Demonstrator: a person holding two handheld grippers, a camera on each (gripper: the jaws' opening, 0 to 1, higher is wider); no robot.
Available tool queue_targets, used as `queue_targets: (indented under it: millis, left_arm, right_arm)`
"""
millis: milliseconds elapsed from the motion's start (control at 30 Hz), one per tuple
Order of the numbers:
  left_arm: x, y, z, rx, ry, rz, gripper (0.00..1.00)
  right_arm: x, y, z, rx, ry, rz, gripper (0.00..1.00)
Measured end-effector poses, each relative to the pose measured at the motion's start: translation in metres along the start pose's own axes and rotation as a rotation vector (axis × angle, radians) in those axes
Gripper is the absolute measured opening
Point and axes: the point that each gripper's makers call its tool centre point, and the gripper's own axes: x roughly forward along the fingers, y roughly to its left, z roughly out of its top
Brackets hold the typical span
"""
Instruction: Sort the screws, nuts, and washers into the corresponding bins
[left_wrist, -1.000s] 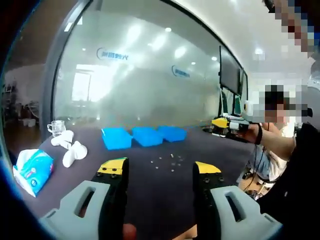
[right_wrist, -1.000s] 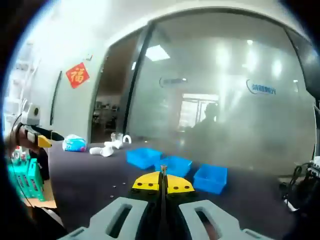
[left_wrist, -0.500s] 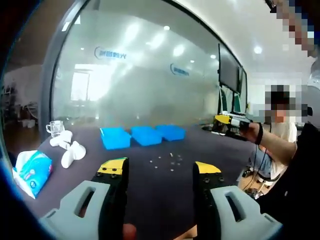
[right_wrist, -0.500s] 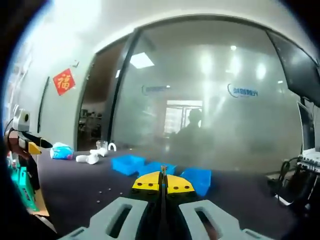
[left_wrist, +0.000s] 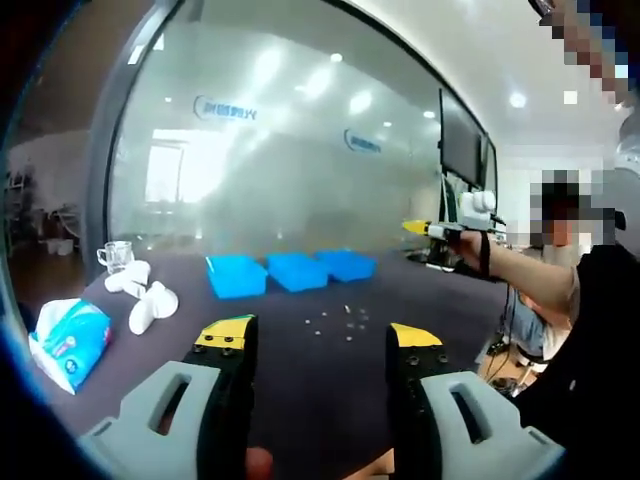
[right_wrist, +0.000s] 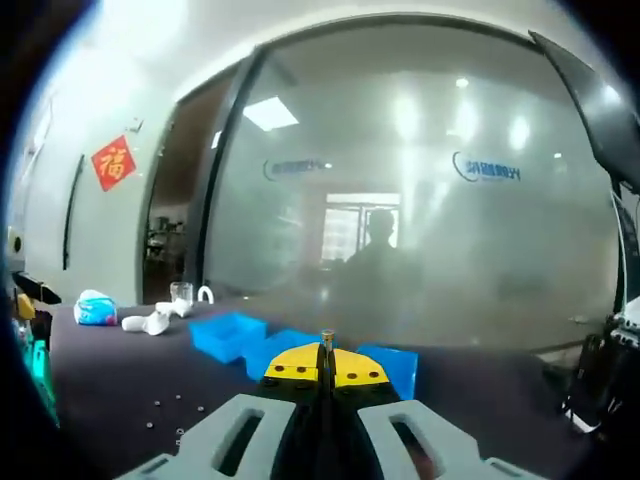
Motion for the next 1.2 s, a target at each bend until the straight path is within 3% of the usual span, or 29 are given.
queue_targets:
  millis: [200,367,500,667,900,1200]
  left_arm:
    - [-0.004,0.007,0.001,-0.007,-0.008,0.015,0.51]
    - [-0.007,0.008,0.002,-0.01,-0.012,0.019,0.51]
    - [-0.008,0.009,0.0,-0.012,-0.01,0.021,0.51]
    - [-0.009,0.013,-0.006,-0.021,0.002,0.032,0.51]
    - [-0.009,0.013,-0.009,-0.026,0.008,0.036,0.51]
    - [-0.009,0.013,-0.008,-0.024,0.008,0.039,0.51]
  right_arm:
    - [0.036,-0.006,-0.009,0.01,0.048,-0.012,0.0]
    - [0.071,-0.023,-0.02,-0.037,0.088,-0.045,0.0]
    - [0.094,-0.031,-0.025,-0.003,0.1,-0.063,0.0]
    - [0.113,-0.03,-0.029,-0.034,0.119,-0.081,0.0]
    - [0.137,-0.045,-0.032,-0.012,0.142,-0.117,0.0]
    - [0.151,-0.052,-0.043,-0.034,0.181,-0.121,0.0]
